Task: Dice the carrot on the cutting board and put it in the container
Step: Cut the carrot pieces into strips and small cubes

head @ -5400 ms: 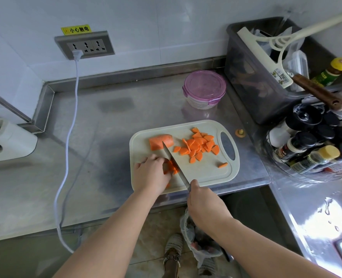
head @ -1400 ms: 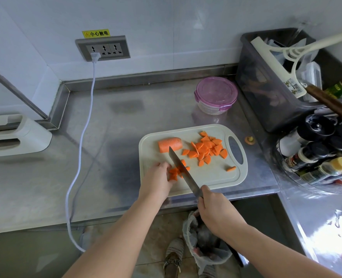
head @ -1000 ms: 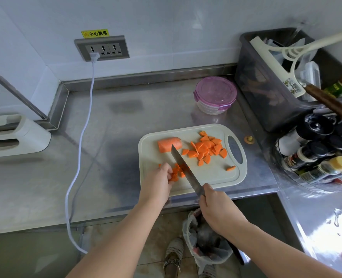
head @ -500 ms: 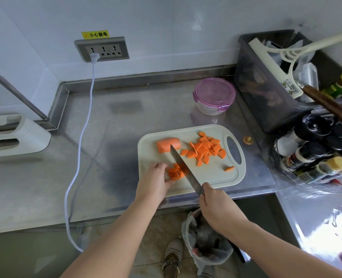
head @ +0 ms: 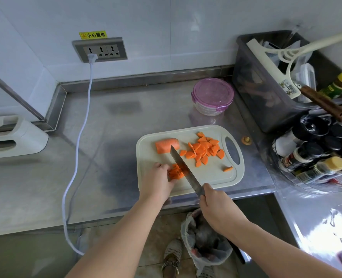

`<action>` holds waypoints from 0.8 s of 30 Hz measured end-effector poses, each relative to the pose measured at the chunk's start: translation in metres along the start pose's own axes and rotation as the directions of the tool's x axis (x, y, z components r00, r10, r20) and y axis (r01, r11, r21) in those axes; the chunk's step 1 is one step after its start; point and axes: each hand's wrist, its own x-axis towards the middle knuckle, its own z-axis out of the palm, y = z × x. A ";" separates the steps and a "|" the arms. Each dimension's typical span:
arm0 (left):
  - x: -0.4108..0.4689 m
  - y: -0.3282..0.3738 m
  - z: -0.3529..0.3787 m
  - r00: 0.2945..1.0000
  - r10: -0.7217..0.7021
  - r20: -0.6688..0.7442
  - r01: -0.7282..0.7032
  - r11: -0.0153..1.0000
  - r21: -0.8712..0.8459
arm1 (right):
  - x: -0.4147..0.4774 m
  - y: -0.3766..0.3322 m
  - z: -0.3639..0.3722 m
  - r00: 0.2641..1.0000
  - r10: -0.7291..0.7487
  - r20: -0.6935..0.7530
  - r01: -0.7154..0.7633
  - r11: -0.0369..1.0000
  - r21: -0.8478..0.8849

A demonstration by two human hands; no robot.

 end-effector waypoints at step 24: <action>-0.007 0.001 -0.010 0.995 -0.084 -0.051 0.083 0.996 -0.018 | -0.008 -0.007 0.013 0.999 -0.045 -0.021 0.042 0.989 -0.145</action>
